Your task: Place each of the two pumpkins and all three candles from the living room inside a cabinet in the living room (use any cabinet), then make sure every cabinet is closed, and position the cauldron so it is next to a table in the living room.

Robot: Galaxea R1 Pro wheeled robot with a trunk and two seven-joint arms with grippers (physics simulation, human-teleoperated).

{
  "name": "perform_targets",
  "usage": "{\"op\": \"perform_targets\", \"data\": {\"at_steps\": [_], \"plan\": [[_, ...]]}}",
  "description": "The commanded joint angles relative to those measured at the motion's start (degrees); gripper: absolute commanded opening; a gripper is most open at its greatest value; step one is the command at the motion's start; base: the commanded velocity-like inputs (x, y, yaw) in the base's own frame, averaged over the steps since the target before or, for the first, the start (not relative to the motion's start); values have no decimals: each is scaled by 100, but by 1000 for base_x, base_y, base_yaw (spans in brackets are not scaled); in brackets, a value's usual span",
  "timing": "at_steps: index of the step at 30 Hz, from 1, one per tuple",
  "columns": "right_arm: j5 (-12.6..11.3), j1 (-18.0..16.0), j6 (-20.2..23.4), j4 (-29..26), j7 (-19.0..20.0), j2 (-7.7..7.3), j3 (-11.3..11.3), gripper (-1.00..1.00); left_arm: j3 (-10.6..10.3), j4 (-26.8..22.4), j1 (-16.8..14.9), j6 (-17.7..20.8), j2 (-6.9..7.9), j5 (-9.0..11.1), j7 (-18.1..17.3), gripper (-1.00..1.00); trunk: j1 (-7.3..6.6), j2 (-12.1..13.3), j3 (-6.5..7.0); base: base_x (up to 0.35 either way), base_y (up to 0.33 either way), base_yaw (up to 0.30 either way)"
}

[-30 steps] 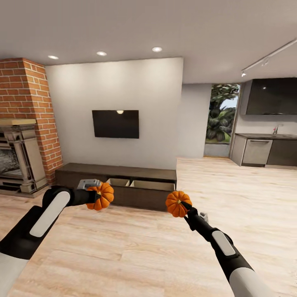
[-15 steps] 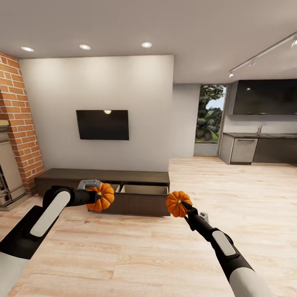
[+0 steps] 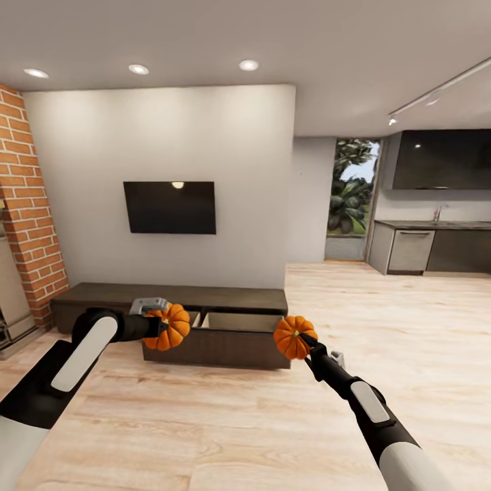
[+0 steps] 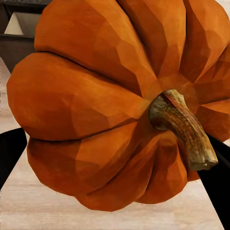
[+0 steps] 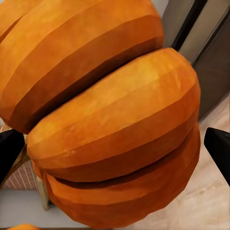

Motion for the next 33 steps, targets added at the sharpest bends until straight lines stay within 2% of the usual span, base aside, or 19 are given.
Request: {"op": "perform_targets", "data": {"at_steps": [1,6,12,20,23,25,26,28,29,31,32,33], "plan": [[-59,-6,51,-5,8,3,-27,-100,-16,41,-10,3,4,36,64,-100,4,-7,-7,336,135,0],[-64,-6,60,-4,3,3,-30,-100,-28,196,-6,3,2,36,64,-100,4,-7,-7,336,135,0],[-54,-6,51,-10,2,8,-27,-100,-34,238,-9,3,2,-27,-446,-100,4,-7,-7,336,127,0],[-8,-6,17,-38,-12,6,-15,-100,-43,250,-7,3,-19,-40,-518,-100,4,-7,-7,336,120,0],[104,-6,-1,-55,-215,9,60,-100,-47,252,-6,-10,-29,-37,-520,-100,4,-7,-7,332,85,0],[466,-11,-15,-88,-800,5,100,-100,-50,251,-9,-142,-52,-45,-518,-100,4,-7,-7,330,35,0],[568,-12,-18,-111,-968,5,104,-100,-50,249,-9,-179,-70,-47,-516,-100,4,-7,-7,330,22,0],[901,-14,24,-412,-1538,4,136,-100,-51,252,-8,-351,-210,-77,-508,-100,4,-7,-7,330,11,0],[981,-14,35,-519,-1653,4,145,-100,-51,256,-9,-402,-252,-84,-504,-100,4,-7,-7,331,7,0],[1426,-10,60,-882,-2029,4,220,-100,-62,302,-10,-646,-396,-142,-489,-100,4,-7,-7,333,4,0],[1564,-9,63,-940,-2085,4,246,-100,-63,322,-10,-697,-432,-167,-488,-100,4,-7,-7,334,2,0],[1824,-8,68,-1026,-2164,3,284,-100,-66,356,-11,-773,-519,-227,-485,-100,4,-7,-7,334,1,0]]}}
